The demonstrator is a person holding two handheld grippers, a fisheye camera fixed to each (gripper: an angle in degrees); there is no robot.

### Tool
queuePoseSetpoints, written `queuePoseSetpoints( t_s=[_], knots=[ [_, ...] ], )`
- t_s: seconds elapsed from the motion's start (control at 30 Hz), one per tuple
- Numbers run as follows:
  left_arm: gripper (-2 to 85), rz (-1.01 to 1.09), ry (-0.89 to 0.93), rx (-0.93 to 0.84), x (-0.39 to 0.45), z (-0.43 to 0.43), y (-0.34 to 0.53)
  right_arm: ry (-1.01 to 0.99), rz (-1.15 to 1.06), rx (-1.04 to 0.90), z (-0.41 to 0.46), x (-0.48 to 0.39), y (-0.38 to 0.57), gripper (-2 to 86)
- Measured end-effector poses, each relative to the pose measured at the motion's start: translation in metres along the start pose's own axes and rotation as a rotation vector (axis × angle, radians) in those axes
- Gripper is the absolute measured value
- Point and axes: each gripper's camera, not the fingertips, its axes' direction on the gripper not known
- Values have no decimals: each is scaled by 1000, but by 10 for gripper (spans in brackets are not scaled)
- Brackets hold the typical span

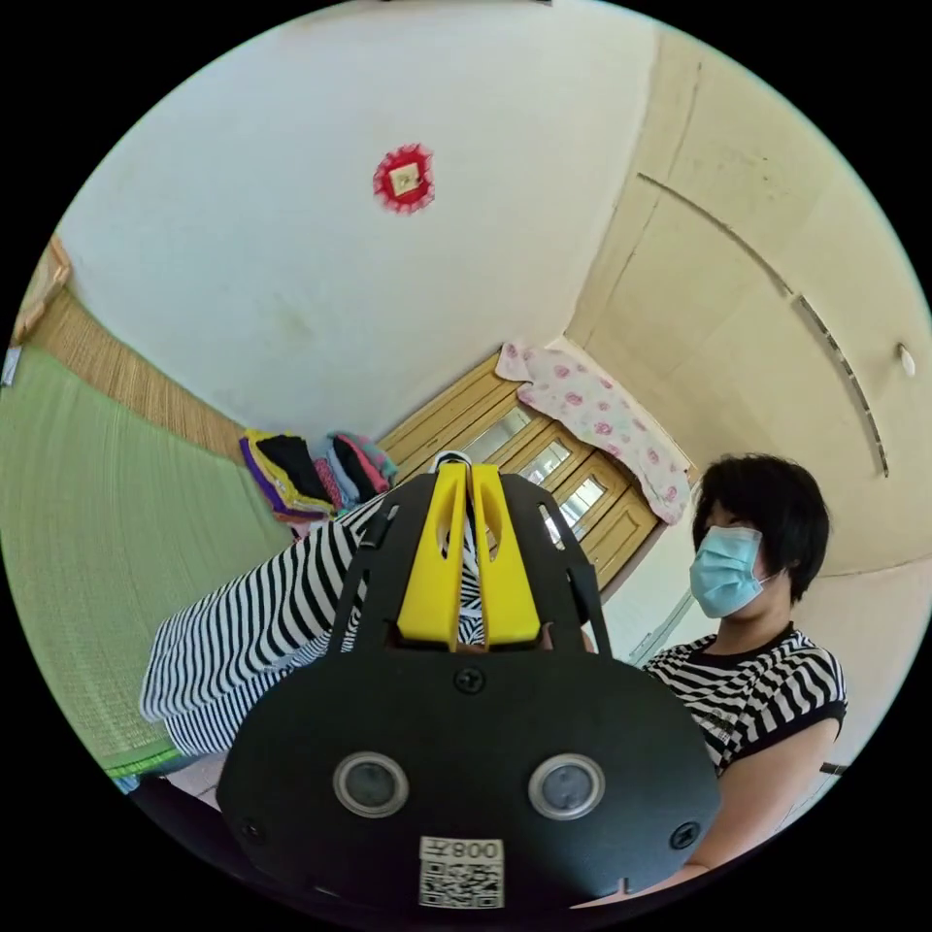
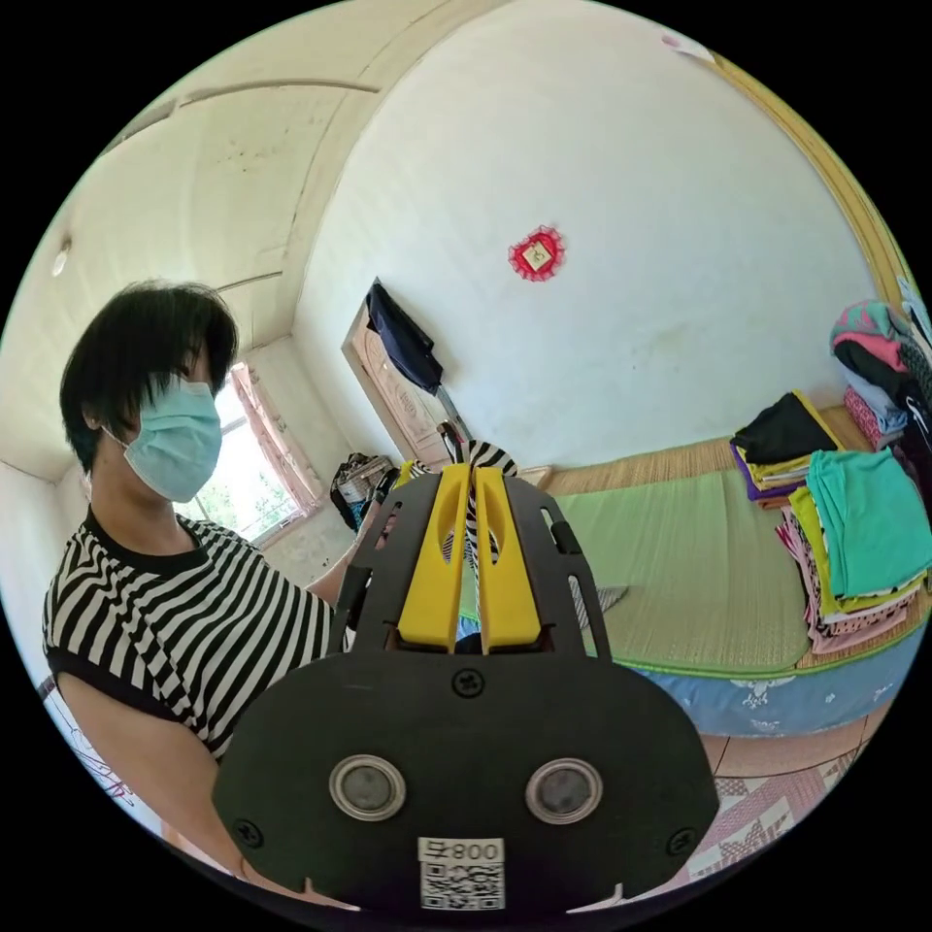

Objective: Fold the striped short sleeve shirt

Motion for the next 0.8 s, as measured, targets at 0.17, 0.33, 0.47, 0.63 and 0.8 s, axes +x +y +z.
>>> queuePoseSetpoints(
  t_s=[0.17,0.33,0.47,0.63,0.8],
  knots=[
    [6,148,10,96,58,-121,26,-30,-82,47,-14,-49,-9,4],
    [5,301,-2,159,117,-244,64,-56,-167,57,-23,-96,-14,4],
    [6,394,-11,195,148,-314,95,-72,-246,80,-37,-136,-16,4],
    [6,532,-31,241,187,-400,136,-79,-334,99,-54,-177,-16,4],
    [6,612,-10,265,205,-455,161,-89,-396,128,-70,-203,-15,4]
  ],
)
